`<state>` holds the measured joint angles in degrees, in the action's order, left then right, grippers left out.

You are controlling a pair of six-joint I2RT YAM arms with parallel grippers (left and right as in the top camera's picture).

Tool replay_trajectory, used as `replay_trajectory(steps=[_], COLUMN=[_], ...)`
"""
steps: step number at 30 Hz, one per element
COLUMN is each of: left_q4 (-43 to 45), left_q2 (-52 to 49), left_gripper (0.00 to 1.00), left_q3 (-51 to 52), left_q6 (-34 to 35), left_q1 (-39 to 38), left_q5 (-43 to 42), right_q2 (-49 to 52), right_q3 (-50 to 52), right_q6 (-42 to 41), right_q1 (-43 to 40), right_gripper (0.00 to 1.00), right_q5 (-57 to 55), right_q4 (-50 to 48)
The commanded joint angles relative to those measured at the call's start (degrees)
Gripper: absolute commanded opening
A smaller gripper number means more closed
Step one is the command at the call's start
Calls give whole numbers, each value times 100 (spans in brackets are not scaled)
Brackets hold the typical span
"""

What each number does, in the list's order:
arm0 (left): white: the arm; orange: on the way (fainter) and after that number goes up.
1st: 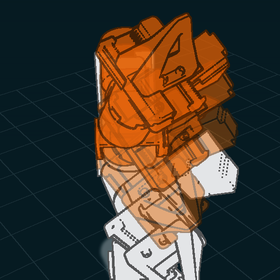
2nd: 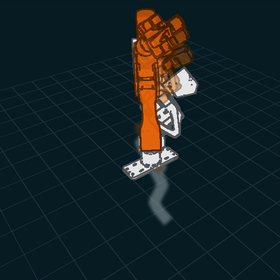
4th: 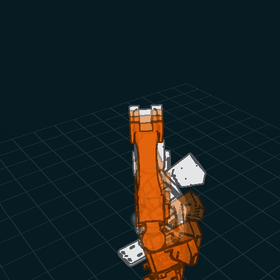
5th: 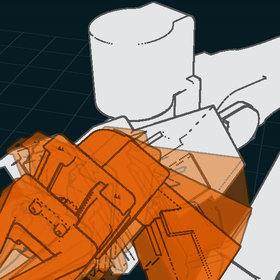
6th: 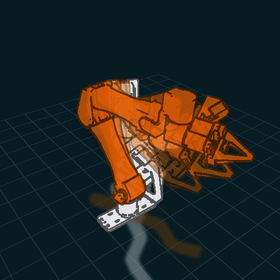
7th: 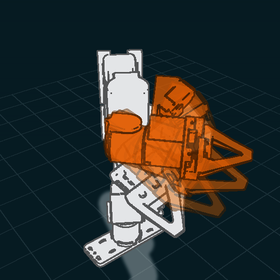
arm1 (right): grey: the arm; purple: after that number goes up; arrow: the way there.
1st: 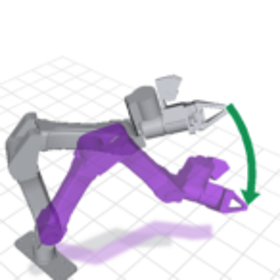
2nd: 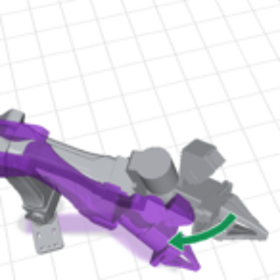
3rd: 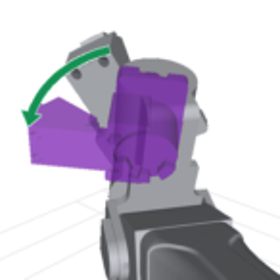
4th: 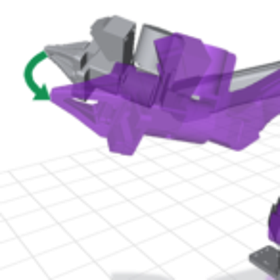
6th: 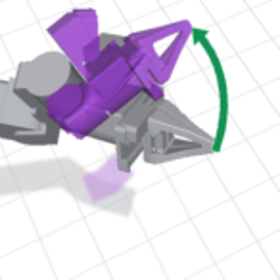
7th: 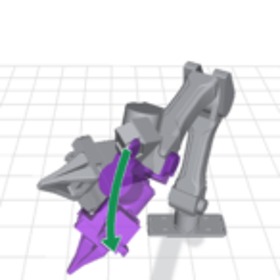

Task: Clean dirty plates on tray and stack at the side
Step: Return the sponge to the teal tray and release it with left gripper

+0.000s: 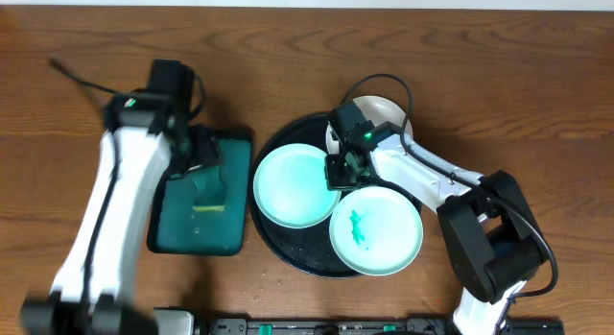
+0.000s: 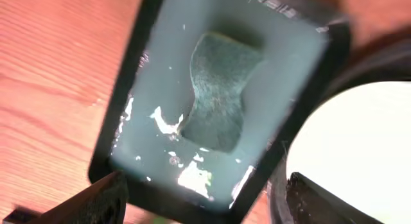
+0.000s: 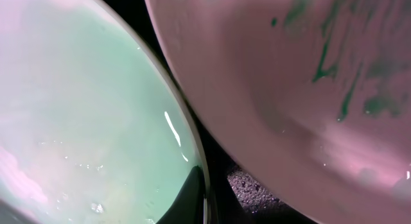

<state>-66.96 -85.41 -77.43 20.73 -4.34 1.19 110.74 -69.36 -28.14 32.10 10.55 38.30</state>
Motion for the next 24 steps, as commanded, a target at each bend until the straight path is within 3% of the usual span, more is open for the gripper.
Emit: replay_trajectory(steps=[1,17,24], left_q4=[-166,-490,-588], left_q2=[503,890,890], left_gripper=[80,81,81], left_q3=[-109,-107,-107], left_q6=[-33,-33,-35], left_q1=[-13,-13,-13], left_q5=[-57,-79,-79], right_q2=[-109,-1816,-2186], right_q3=[155,155,155], right_q6=[76,-656,-243], right_q1=[136,-295,-953], right_gripper=[1,1,1], right_q5=[498,551,1967], right_q4=[111,1091,1663])
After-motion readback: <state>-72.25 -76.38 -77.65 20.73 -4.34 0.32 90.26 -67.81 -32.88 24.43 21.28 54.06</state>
